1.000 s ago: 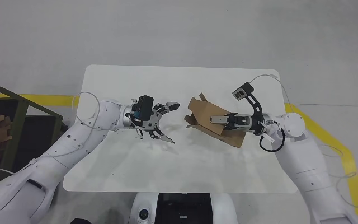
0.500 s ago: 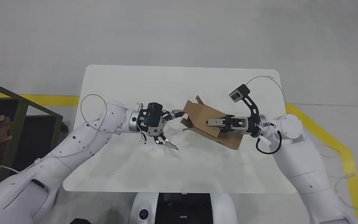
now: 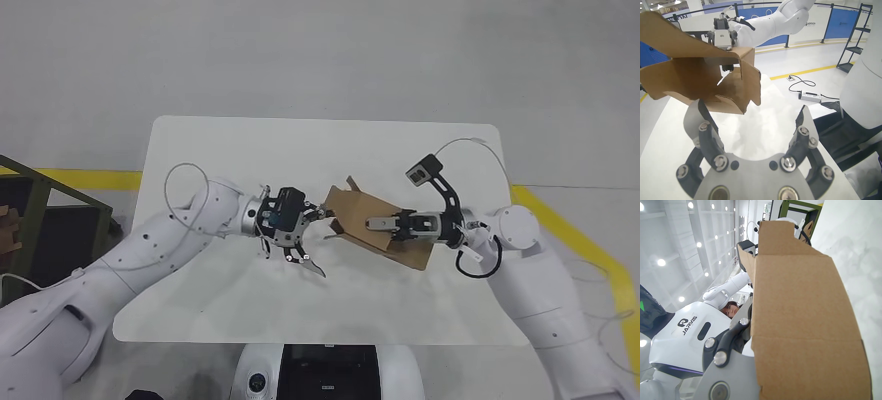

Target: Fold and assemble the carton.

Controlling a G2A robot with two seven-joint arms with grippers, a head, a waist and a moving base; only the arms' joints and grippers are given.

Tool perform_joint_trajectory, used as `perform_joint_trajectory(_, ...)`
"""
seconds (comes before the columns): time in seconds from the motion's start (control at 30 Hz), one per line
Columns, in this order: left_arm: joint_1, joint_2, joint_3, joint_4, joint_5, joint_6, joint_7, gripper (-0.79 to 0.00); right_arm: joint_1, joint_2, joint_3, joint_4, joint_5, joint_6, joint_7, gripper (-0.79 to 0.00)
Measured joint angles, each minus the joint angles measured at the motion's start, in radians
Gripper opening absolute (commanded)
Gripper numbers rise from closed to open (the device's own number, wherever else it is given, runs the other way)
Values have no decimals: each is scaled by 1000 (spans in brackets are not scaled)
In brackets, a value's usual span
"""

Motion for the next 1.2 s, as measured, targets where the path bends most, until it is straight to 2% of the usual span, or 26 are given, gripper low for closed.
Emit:
perform_joint_trajectory(0.43, -53, 9, 60, -18, -58, 0, 0, 0, 11, -1, -18, -8, -22, 9, 13, -785)
perform_joint_trajectory(1.0, -76, 22, 97, -33, -139, 0, 0, 0, 22, -2, -31, 2, -21, 8, 39, -785)
perform_joint_trajectory(1.03, -77, 23, 99, -34, -144, 0, 0, -6, 22, -1, -31, 2, -23, 8, 40, -785)
perform_joint_trajectory(1.2, -82, 26, 108, -35, -155, 0, 0, -215, 23, -2, -37, 2, -24, 6, 48, -785)
